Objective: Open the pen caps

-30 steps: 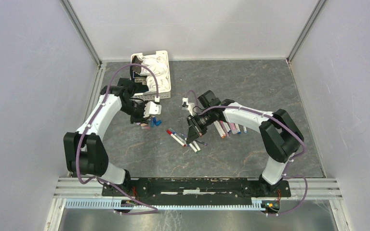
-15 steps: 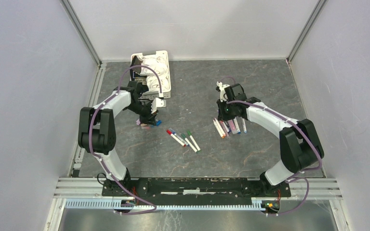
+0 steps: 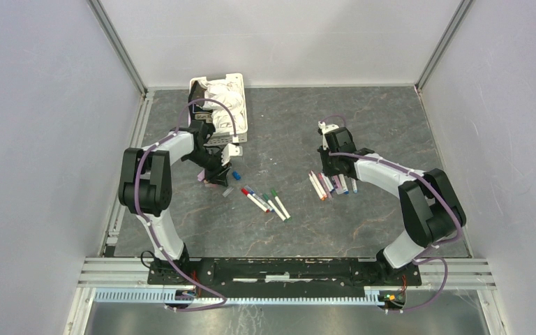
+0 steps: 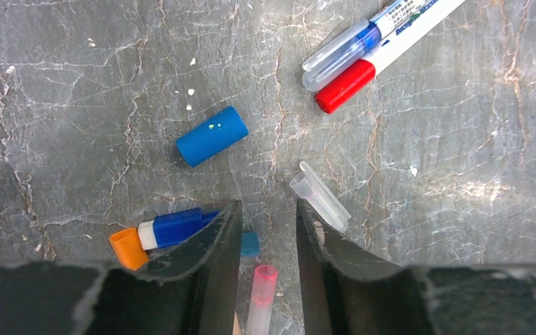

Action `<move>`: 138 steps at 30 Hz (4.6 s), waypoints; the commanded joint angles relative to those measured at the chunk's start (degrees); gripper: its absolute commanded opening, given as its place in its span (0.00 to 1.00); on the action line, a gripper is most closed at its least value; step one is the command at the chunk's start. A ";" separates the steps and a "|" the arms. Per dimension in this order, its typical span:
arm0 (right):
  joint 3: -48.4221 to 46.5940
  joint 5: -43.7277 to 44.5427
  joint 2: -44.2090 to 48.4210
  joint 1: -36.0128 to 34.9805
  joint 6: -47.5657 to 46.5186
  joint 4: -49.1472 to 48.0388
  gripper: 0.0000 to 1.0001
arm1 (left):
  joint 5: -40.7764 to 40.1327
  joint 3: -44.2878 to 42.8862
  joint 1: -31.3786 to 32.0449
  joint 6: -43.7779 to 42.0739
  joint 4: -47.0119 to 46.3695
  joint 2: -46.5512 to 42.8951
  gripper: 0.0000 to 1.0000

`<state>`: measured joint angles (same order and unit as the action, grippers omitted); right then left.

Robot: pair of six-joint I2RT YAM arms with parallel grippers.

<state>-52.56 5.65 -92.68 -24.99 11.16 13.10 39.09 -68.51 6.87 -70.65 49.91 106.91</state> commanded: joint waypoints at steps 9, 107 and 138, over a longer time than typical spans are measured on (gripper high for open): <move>1.91 4.27 -2.85 -0.08 -0.08 -4.93 0.08 | 5.05 -13.63 0.09 13.99 8.47 -6.56 0.85; 4.68 -7.89 4.86 -24.05 -0.37 -9.22 0.00 | 9.48 -2.03 -3.63 19.89 5.56 -25.25 1.00; -18.15 -53.10 -2.31 -20.89 3.16 -1.12 0.00 | 11.14 1.80 11.36 -1.87 16.32 -26.92 0.44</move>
<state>-68.14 -45.43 -95.11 -45.95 12.84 14.11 52.56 -68.23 17.04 -72.47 68.58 81.76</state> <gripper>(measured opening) 0.024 0.471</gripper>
